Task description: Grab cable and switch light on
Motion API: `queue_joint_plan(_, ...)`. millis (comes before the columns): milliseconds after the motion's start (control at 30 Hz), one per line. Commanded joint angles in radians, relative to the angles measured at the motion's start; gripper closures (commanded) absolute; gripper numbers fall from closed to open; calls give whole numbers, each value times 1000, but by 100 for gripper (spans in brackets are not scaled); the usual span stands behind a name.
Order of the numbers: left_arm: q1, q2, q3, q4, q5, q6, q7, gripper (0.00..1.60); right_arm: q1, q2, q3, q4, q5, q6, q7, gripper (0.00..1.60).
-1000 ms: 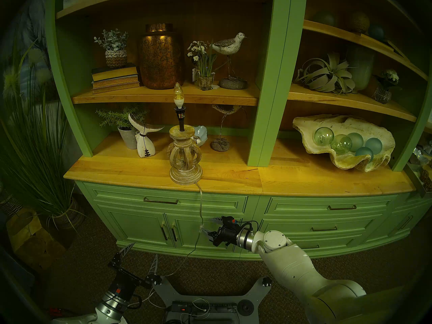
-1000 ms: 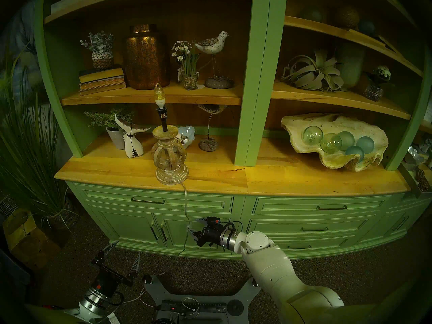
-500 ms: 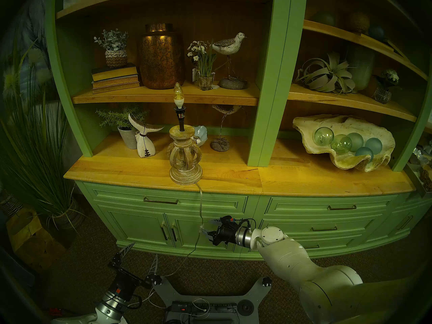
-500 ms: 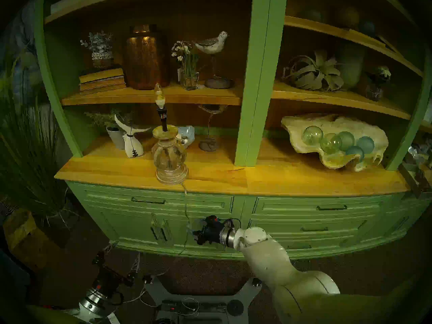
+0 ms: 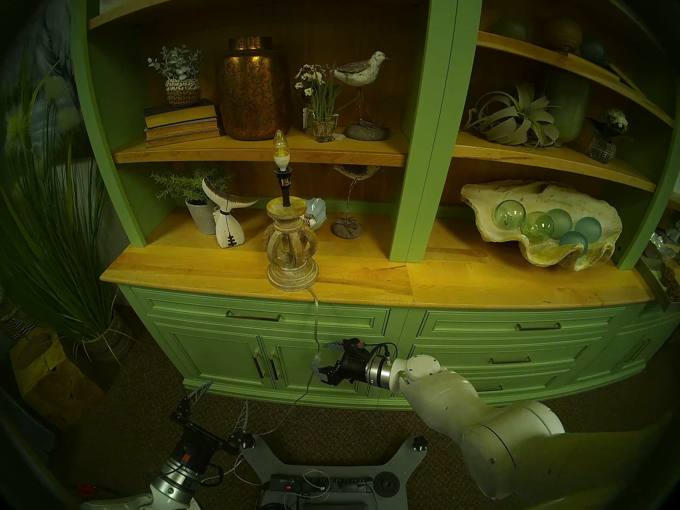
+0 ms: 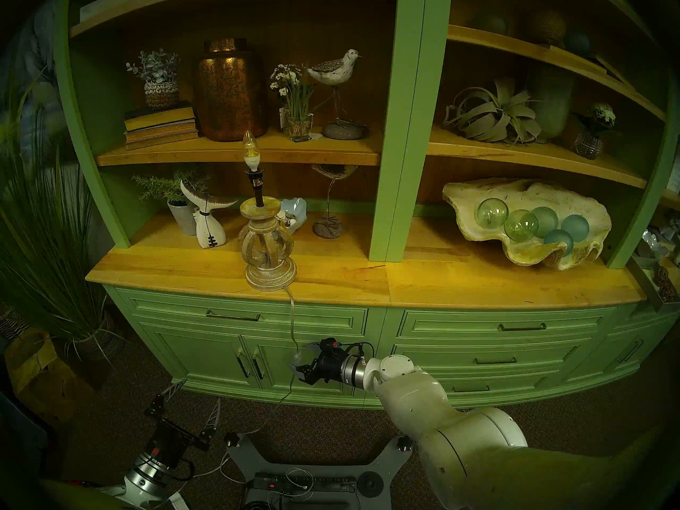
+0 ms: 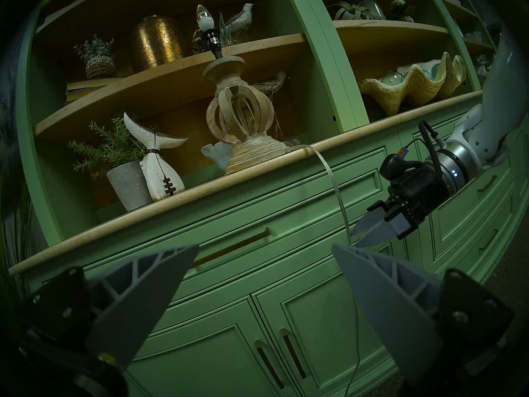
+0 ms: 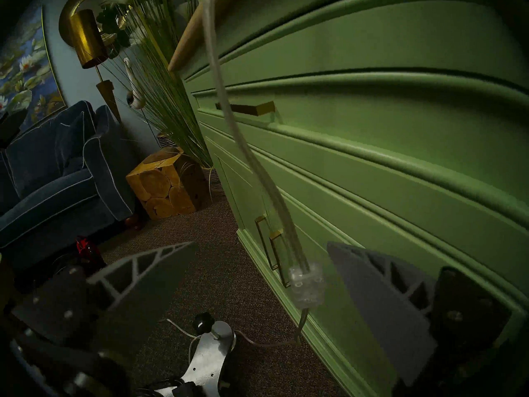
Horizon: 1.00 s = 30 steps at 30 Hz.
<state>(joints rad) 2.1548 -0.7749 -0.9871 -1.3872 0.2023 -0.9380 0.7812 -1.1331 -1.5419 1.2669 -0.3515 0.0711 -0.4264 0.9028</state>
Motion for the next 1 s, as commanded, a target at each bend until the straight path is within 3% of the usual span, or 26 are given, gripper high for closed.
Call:
queue_joint_plan(0,-3,0,-1,-13,2,-4,1,0,52,-32,0,22,7,-77,26,0)
queue_joint_plan(867,-5,1,1,-12,2,-4,3,0,134,-75,-5,154,-5,-97,11,0)
queue_joint_plan(967,-5,1,1,-12,2,-4,4,0,131,-77,-18,167,-14,-99,10,13)
